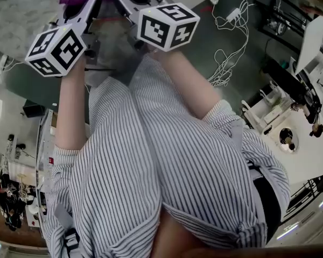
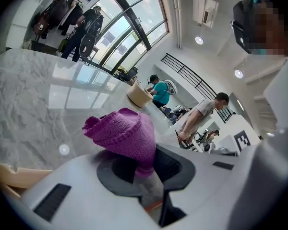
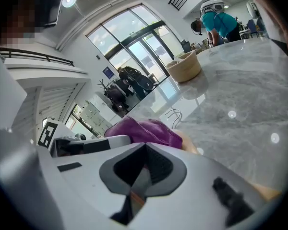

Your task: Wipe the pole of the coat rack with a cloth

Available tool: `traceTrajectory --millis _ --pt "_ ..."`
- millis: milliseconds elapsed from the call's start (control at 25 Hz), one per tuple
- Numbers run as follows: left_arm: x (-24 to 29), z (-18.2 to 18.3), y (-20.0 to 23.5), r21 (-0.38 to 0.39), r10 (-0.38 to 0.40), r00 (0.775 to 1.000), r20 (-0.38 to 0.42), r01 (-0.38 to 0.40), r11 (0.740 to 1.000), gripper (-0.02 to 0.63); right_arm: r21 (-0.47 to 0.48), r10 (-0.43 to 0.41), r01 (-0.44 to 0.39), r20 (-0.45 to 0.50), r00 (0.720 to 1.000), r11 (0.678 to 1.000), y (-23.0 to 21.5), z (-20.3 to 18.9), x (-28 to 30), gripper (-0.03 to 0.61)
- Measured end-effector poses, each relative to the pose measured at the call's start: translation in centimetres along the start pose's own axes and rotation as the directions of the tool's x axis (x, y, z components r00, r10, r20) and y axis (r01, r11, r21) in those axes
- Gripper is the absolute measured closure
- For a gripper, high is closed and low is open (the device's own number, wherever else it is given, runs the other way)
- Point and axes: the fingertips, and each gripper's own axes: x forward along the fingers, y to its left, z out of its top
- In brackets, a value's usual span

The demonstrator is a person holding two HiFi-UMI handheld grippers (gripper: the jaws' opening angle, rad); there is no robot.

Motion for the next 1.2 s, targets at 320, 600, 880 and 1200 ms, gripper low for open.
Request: traceTrajectory --millis 320,600,880,1200 --pt "-1.5 -0.5 0.3 -0.030 0.013 0.999 0.029 -0.012 0.999 0.534 -0.026 0.020 -0.021 -0.034 0.999 0.999 1.3 -1.2 0.0 0.565" --pt "-2.1 -0.6 1.4 -0.058 0.041 0.998 0.054 -0.038 0.998 0.534 -0.044 0.039 -0.041 -0.055 0.998 0.998 1.7 -1.4 1.0 0.565" --pt "-4.7 -1.0 2.3 -0.080 0.070 0.994 0.084 -0.063 0.995 0.534 -0.070 0.074 -0.080 -0.080 0.994 0.994 4.0 -2.6 1.7 0.565" --pt "-7.6 -1.8 3.6 -0.106 0.108 0.986 0.124 -0.095 0.990 0.534 -0.097 0.115 -0.127 -0.121 0.986 0.987 6.4 -4.4 2.3 0.565"
